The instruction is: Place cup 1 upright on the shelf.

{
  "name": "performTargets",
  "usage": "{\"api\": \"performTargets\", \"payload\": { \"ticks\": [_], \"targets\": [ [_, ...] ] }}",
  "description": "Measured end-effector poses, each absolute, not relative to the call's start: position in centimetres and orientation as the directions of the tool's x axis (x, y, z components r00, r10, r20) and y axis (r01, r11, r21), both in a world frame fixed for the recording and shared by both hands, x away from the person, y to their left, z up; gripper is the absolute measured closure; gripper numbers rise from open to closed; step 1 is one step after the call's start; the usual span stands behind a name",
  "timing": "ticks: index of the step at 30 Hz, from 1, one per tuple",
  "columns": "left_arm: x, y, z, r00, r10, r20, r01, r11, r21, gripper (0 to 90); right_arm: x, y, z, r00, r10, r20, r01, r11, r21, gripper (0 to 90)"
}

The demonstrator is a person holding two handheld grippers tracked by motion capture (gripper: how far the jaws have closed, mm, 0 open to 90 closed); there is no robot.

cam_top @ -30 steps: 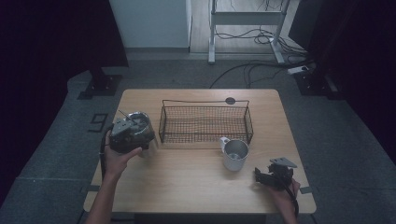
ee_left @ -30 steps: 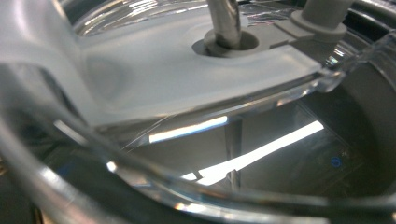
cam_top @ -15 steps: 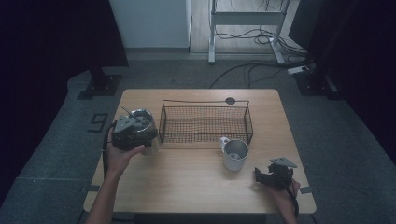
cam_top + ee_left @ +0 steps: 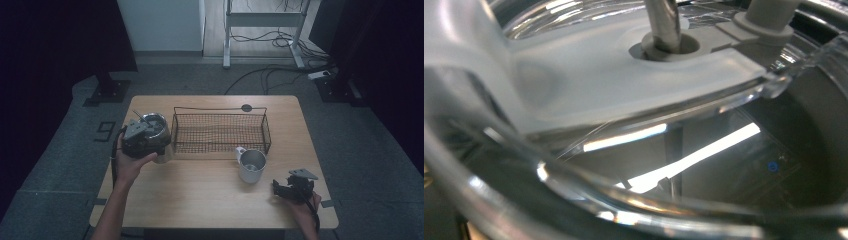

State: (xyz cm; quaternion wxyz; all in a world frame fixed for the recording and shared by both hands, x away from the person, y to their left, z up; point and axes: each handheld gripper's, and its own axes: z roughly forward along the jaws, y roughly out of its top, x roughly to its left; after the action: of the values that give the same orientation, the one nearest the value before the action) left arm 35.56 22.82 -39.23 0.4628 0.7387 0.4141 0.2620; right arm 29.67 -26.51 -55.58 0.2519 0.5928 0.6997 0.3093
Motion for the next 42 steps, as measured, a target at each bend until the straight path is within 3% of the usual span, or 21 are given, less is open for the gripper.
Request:
{"api": "performTargets", "payload": {
  "ticks": [42],
  "targets": [
    [38.9, 18.4, -37.8, 0.562, 0.826, -0.03, 0.371, -0.22, 0.902, 4.0, 29.7, -26.5, -55.6, -0.171, 0.985, 0.015, 0.674, 0.106, 0.731, 8.9]
  ]
}}
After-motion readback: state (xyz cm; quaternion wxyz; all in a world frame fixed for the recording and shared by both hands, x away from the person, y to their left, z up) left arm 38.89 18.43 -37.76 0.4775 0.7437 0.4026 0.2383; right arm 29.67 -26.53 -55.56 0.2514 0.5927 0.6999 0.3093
